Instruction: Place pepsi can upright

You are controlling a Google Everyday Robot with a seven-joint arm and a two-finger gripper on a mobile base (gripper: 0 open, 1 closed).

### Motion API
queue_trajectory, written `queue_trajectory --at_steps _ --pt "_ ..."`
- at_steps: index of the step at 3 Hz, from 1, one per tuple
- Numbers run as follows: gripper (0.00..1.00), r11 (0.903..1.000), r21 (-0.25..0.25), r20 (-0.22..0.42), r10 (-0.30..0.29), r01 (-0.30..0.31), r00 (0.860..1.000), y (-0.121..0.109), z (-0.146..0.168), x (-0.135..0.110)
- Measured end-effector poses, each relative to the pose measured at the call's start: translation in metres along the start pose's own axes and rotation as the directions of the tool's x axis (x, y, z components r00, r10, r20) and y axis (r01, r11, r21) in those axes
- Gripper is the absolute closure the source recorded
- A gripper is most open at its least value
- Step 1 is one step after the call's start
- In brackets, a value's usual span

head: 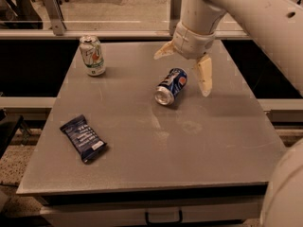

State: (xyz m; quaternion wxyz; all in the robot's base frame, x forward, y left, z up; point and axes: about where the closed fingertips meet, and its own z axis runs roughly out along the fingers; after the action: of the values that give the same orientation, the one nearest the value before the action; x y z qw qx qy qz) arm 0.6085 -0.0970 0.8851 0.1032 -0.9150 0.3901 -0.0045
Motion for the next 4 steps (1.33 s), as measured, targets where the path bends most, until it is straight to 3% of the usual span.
queue_trajectory --at_steps 1,2,4 --pt "0.0 0.99 -0.043 -0.02 -0.135 0.134 0.991 0.004 0.017 -0.009" --pt "0.0 0.9815 -0.062 -0.024 -0.183 0.181 0.983 0.003 0.024 -0.01" --pt "0.4 0.9603 -0.103 -0.051 -0.265 0.259 0.963 -0.009 0.036 0.002"
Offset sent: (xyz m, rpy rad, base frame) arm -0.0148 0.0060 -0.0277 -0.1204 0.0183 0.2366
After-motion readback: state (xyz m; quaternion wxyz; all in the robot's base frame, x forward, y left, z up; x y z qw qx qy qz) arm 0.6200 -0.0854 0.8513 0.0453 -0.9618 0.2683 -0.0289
